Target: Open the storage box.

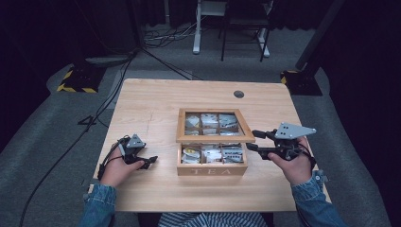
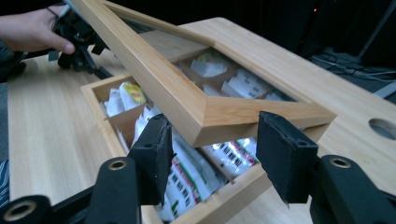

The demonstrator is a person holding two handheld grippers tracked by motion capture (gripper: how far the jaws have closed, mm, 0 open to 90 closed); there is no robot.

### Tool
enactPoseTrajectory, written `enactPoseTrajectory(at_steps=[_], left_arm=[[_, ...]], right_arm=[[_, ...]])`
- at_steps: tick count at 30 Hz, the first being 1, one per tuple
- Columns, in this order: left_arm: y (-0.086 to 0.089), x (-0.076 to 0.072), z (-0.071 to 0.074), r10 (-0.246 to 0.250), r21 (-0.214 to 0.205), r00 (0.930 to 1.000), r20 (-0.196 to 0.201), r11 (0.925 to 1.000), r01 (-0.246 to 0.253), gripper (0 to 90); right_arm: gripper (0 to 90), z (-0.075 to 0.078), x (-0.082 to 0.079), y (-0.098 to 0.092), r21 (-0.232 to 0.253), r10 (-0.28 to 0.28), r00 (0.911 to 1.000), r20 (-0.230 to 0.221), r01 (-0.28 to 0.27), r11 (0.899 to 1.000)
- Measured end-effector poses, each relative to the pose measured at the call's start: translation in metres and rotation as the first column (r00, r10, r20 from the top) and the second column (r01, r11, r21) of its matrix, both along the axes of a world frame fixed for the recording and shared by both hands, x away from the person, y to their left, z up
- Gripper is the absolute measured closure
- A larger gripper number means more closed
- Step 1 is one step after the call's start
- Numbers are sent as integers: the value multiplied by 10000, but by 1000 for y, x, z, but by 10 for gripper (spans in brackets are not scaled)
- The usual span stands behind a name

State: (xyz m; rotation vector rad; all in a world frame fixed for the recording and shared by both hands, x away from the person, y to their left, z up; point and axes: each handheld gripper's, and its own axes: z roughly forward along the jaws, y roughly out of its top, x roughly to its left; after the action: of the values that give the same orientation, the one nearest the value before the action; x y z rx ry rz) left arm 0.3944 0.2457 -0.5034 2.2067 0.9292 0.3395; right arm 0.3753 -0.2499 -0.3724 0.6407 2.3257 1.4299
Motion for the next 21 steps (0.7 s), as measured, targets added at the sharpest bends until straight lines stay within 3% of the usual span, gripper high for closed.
enactPoseTrajectory(at_steps=[7,21], left_arm=[[2,2,0,97,19,10000,3,10000,-97,227],[1,2,0,180,-7,9998,-10,9998,-180,227]], right_arm=[[466,16,11,4,196,-242,9995,217,237,9995],[464,31,28,9,723,-758,9933,873,696,9950]])
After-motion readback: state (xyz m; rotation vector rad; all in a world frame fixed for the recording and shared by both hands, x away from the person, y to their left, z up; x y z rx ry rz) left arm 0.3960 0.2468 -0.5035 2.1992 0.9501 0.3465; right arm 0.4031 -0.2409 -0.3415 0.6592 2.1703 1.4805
